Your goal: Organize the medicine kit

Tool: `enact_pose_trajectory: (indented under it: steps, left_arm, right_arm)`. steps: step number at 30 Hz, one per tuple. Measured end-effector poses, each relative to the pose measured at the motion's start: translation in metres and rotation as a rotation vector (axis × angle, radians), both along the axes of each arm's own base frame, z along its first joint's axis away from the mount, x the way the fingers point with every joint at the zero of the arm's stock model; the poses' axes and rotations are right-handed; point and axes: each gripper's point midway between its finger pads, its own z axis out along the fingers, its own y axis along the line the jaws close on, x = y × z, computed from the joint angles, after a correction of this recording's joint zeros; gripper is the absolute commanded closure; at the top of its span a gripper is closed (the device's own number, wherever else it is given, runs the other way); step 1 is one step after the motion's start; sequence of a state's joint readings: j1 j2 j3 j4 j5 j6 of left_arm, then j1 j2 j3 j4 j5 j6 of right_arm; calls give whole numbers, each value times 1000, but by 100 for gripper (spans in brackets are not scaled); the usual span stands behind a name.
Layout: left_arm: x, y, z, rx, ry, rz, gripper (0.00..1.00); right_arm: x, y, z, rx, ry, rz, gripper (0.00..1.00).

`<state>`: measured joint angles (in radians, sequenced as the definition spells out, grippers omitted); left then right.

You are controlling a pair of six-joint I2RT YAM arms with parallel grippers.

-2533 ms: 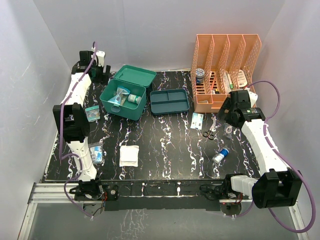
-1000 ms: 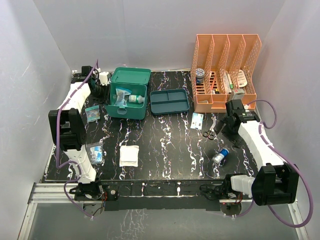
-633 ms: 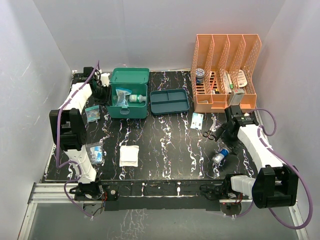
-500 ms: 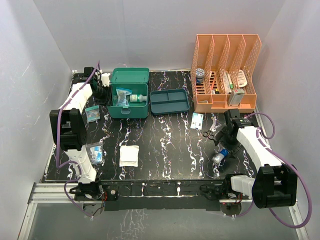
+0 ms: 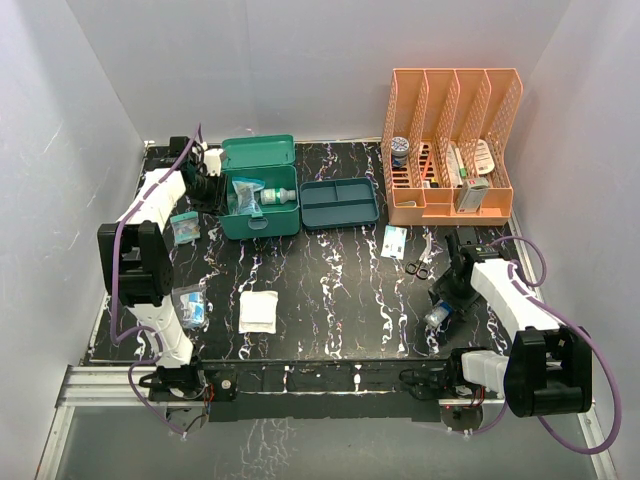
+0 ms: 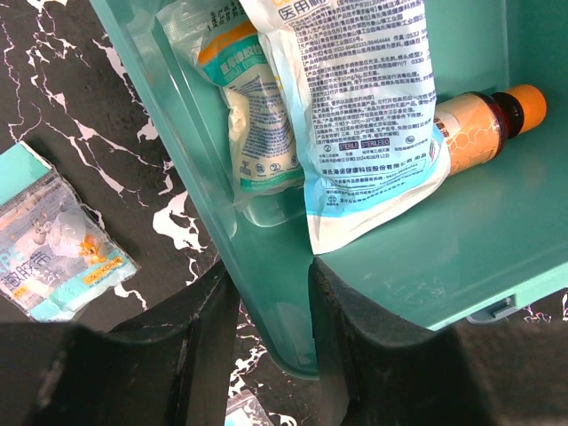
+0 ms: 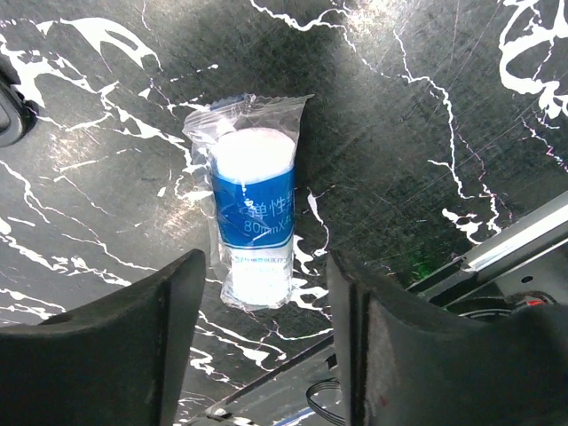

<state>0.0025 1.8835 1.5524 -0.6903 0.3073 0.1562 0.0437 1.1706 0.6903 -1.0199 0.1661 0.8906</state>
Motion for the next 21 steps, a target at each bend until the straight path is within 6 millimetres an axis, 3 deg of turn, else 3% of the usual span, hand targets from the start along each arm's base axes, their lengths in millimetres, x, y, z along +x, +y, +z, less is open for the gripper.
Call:
enact_pose_trajectory:
  steps: [11, 21]
  left_arm:
    - [0, 0, 4, -1, -10, -1, 66]
    - [0, -1, 4, -2, -11, -6, 66]
  right_arm:
    - [3, -3, 2, -16, -22, -4, 68]
    - [3, -3, 1, -18, -18, 0, 57]
